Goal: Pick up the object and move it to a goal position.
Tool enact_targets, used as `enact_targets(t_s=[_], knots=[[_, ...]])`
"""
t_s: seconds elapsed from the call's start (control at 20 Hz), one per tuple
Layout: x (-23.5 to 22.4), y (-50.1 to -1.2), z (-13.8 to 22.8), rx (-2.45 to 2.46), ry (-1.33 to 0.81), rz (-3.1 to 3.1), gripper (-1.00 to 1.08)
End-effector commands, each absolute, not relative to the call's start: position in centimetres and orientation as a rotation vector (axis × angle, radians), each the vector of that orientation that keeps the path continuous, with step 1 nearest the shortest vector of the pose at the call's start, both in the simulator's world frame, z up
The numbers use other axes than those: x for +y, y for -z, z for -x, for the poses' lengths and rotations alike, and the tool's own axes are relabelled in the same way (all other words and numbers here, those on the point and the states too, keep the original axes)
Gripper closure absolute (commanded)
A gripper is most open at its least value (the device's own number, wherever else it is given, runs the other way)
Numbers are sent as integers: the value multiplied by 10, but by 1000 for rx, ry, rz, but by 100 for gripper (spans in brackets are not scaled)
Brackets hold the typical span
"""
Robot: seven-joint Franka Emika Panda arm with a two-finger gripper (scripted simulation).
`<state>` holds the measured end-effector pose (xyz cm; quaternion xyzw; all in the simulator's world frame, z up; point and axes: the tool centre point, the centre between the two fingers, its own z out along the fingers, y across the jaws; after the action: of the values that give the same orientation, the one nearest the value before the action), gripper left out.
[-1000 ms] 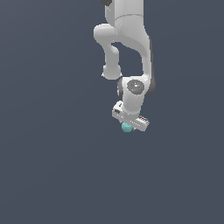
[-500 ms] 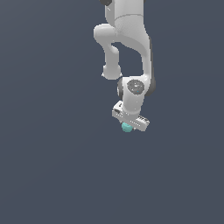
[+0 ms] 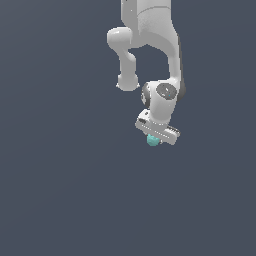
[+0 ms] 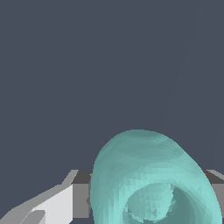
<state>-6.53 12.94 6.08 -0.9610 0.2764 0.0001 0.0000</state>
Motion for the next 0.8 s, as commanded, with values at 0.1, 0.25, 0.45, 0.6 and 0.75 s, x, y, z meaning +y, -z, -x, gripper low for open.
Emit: enact_targets(t_s=[0.1, 0.25, 0.45, 0.6, 0.75], knots=[[165, -80, 82, 867, 1, 3020, 108], [187, -92, 91, 868, 1, 3020, 108], [207, -103, 99, 868, 1, 3020, 108], [215, -107, 102, 868, 1, 3020, 108], [218, -109, 103, 868, 1, 3020, 108]])
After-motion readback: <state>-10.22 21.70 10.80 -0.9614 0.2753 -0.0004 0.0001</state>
